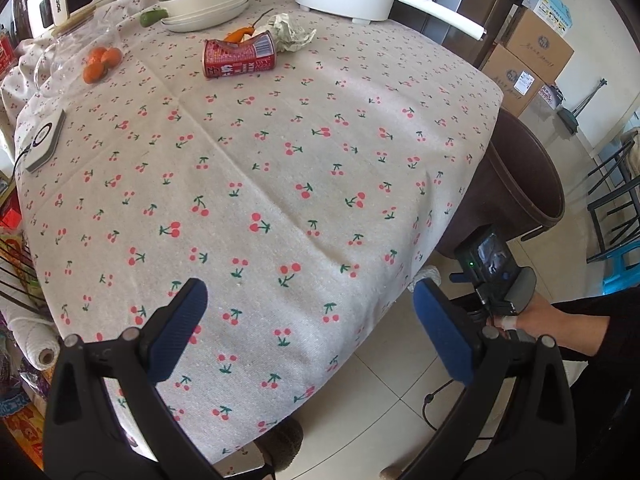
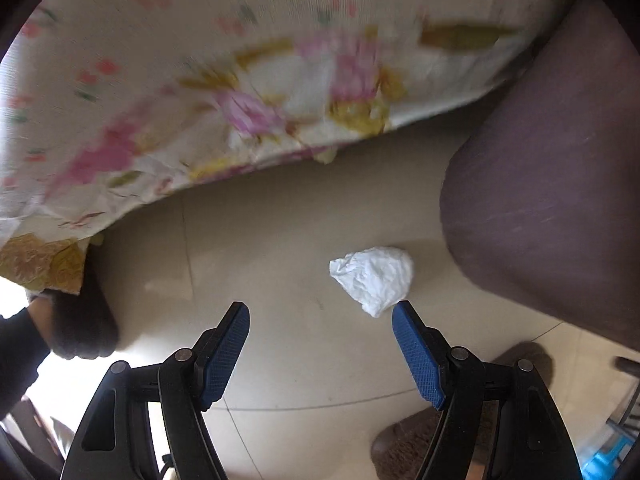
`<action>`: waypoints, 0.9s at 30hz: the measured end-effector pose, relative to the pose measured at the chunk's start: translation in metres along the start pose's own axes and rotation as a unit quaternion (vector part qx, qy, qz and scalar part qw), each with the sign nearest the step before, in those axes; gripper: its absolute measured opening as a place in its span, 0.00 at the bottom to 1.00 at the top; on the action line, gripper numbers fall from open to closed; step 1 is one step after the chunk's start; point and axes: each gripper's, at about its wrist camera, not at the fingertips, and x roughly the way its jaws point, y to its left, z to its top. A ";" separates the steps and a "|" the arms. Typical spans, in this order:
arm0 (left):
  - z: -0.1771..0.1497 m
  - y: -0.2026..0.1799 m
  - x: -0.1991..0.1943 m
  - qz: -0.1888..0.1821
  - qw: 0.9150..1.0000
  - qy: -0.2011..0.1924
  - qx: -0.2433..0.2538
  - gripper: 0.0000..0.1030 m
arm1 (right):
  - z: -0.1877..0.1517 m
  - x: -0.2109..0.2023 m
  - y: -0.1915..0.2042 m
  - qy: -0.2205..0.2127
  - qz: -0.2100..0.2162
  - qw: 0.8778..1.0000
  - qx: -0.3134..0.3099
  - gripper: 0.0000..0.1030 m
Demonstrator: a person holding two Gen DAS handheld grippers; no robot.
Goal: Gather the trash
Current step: 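Grasp the white tissue on the floor with the right tool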
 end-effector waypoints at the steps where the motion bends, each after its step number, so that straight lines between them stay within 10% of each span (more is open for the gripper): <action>1: -0.001 0.002 0.001 0.005 1.000 0.001 0.004 0.99 | 0.001 0.012 -0.001 0.004 -0.004 1.000 0.004 0.73; 10: -0.008 0.023 0.020 0.011 1.000 0.027 -0.007 0.99 | 0.008 0.085 -0.020 0.024 -0.052 0.998 0.017 0.67; 19: -0.010 0.026 0.031 0.018 0.999 0.044 -0.008 0.99 | -0.001 0.109 -0.014 0.037 -0.053 0.998 -0.014 0.41; 21: -0.009 0.026 0.031 0.018 0.999 0.043 -0.009 0.99 | -0.002 0.108 -0.013 0.040 -0.046 0.998 -0.023 0.20; 27: -0.003 0.017 0.027 0.020 0.999 0.034 -0.001 0.99 | -0.006 0.096 -0.016 0.028 -0.028 0.999 -0.029 0.11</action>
